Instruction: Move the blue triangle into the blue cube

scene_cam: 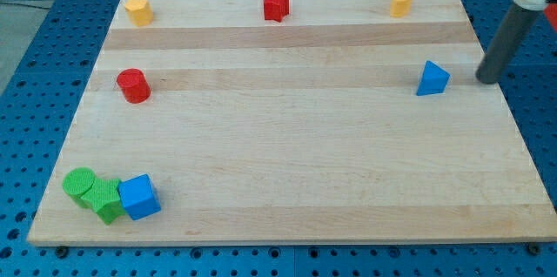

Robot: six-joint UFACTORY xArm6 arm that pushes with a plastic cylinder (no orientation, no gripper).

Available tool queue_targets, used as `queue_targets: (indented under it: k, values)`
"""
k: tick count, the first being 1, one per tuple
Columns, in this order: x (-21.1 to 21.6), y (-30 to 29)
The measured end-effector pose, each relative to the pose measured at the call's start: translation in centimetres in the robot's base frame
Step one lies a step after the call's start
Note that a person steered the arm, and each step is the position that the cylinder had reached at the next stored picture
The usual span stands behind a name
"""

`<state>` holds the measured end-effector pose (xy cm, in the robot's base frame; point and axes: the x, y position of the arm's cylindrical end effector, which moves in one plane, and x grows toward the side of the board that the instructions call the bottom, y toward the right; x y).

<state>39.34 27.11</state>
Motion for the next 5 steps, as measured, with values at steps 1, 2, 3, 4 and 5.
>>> queue_targets:
  k: [1,2,3,4,5]
  values:
    - [0.2,-4.3]
    - [0.8,-7.7]
    - [1.5,-11.2]
    - [2.9,-15.2]
    - [5.3,-19.2]
